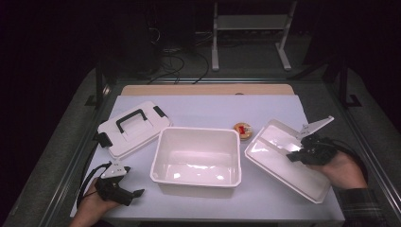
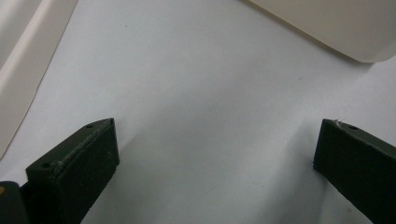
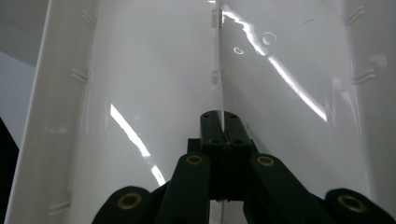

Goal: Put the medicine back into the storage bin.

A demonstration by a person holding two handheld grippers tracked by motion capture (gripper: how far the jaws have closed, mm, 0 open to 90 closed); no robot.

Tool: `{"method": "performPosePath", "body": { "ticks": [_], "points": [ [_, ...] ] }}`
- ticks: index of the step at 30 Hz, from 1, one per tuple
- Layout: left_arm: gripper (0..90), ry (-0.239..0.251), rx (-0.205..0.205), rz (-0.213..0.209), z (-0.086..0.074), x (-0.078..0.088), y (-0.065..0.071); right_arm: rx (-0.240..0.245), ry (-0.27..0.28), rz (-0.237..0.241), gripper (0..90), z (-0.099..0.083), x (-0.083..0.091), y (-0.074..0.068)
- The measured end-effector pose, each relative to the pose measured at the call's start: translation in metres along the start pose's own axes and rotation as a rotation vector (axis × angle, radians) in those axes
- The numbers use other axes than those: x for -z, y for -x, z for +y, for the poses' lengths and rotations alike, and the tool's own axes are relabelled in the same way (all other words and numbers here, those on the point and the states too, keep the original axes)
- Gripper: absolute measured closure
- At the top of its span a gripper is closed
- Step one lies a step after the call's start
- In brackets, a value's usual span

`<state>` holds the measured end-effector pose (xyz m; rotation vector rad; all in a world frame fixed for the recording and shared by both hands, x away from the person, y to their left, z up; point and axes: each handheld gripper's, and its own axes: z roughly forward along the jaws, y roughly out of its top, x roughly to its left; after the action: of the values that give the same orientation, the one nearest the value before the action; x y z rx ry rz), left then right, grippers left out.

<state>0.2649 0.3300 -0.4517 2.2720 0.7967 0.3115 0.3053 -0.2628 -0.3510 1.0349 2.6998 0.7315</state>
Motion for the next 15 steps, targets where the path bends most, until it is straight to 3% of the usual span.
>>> {"method": "performPosePath", "body": {
  "ticks": [15],
  "points": [
    [0.0, 0.000, -0.001, 0.000, 0.000, 0.000, 0.000, -0.038, -0.056, 0.004, 89.1, -0.021, -0.041, 0.006]
  ]
}}
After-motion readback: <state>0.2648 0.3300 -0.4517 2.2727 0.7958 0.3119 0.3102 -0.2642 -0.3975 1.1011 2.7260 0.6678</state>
